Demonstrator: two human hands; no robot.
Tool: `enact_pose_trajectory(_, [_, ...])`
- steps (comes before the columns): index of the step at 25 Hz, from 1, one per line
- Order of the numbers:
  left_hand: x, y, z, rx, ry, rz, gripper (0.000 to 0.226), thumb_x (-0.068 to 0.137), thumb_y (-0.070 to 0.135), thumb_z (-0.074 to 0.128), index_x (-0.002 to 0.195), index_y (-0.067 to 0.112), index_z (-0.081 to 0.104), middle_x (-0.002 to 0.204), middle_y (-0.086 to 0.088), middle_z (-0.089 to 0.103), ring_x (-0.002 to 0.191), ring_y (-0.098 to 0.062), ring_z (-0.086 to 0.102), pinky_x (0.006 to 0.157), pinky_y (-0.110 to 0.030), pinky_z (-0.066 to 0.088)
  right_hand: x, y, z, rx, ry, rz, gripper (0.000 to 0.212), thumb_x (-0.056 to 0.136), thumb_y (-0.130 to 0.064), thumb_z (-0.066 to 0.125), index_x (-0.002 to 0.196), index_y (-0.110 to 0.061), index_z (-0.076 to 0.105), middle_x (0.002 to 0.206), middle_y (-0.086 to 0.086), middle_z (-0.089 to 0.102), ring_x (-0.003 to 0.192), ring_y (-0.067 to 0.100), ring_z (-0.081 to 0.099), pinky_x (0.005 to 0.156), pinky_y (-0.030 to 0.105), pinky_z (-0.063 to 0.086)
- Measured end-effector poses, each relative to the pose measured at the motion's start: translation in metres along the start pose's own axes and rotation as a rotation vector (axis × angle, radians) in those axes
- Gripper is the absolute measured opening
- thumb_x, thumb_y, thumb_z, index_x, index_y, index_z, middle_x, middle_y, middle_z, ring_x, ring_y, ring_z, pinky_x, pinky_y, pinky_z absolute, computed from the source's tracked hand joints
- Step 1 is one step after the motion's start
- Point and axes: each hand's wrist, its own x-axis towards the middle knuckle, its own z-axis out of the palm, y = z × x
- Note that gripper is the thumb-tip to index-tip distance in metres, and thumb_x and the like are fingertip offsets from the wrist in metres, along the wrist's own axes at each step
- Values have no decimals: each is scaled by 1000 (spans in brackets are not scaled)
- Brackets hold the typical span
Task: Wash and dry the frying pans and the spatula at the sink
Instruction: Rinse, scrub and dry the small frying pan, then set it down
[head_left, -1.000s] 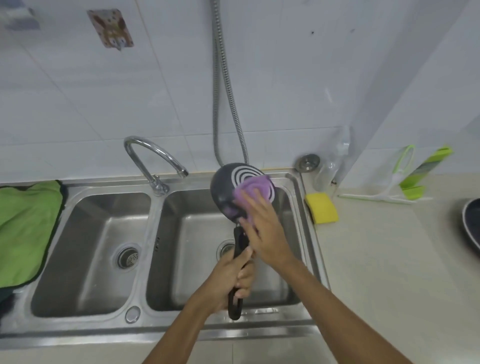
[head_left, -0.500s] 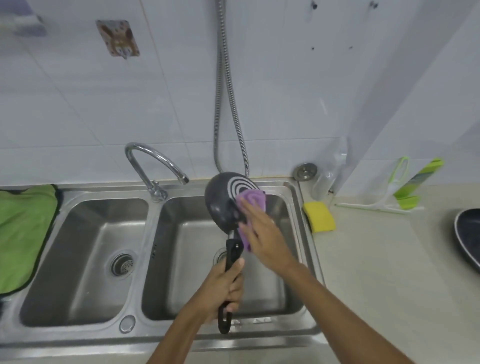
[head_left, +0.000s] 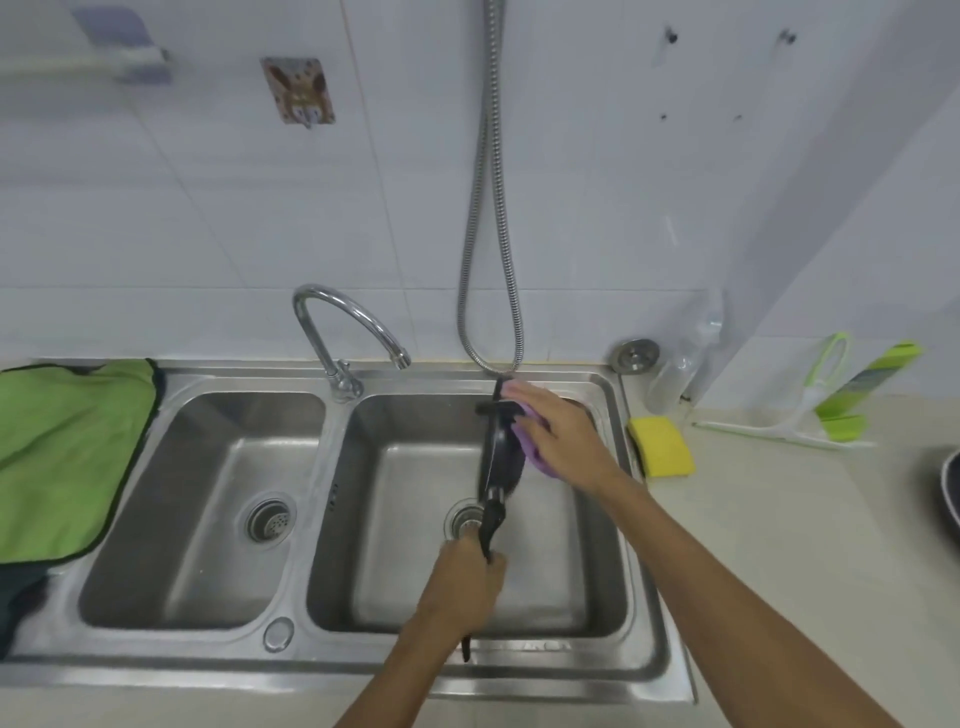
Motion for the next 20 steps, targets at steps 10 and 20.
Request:
enact_pose_trajectory(10, [-13,-19,4,415,239,164,36,100,26,49,134,13,44,103,-7,71,90,-31,69,70,-35,44,6,15,61,-539,-329,-147,35,101,-10,52,131,7,53,130,24,60,114,35,59,101,41,45])
enact_pose_trajectory(20, [-15,-27,-9,298,257,89,27,95,20,60,118,11,50,96,-11,71,86,-33,68,72,-40,51,-40,18,41,-469,-315,222,26,106,-27,46,89,-10,56,91,1,61,78,18,59,73,28,47])
